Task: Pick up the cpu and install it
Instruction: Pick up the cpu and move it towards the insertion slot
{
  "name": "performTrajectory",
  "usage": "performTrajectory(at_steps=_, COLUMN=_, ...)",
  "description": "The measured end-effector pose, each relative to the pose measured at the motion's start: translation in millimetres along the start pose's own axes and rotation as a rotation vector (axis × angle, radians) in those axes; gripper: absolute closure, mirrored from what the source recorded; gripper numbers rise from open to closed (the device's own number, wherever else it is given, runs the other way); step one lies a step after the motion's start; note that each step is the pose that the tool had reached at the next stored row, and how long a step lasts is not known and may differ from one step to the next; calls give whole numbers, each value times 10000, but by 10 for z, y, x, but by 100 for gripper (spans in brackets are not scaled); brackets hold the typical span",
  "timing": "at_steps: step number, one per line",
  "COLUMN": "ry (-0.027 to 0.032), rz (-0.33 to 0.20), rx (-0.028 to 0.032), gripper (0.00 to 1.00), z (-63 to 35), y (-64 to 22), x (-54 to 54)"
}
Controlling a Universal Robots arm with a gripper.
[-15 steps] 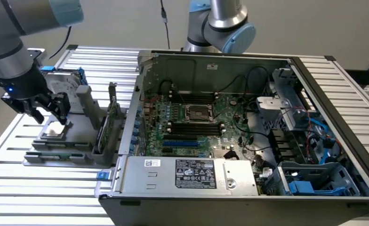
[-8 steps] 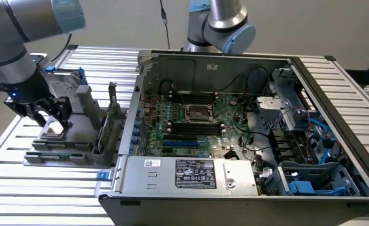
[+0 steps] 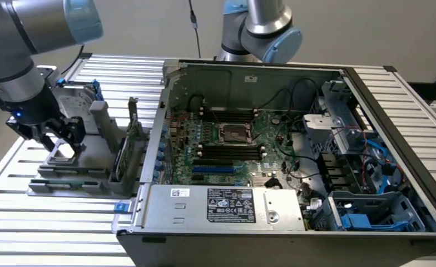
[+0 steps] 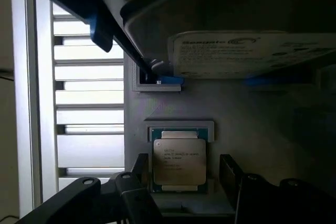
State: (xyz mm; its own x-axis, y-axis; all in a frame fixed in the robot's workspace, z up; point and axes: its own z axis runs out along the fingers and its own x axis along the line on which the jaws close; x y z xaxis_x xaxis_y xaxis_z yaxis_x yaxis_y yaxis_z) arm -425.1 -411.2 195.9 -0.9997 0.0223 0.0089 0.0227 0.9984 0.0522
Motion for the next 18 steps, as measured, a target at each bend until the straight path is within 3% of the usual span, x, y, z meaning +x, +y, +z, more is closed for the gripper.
performTrajectory(at_steps=10, ry=131, rz=-44, rx=-79, gripper=35, z=85, y=-11, x=-1)
performTrajectory(at_steps=18, ry=152, rz=-43, rx=-88, gripper=35, z=107, y=-16, x=-2)
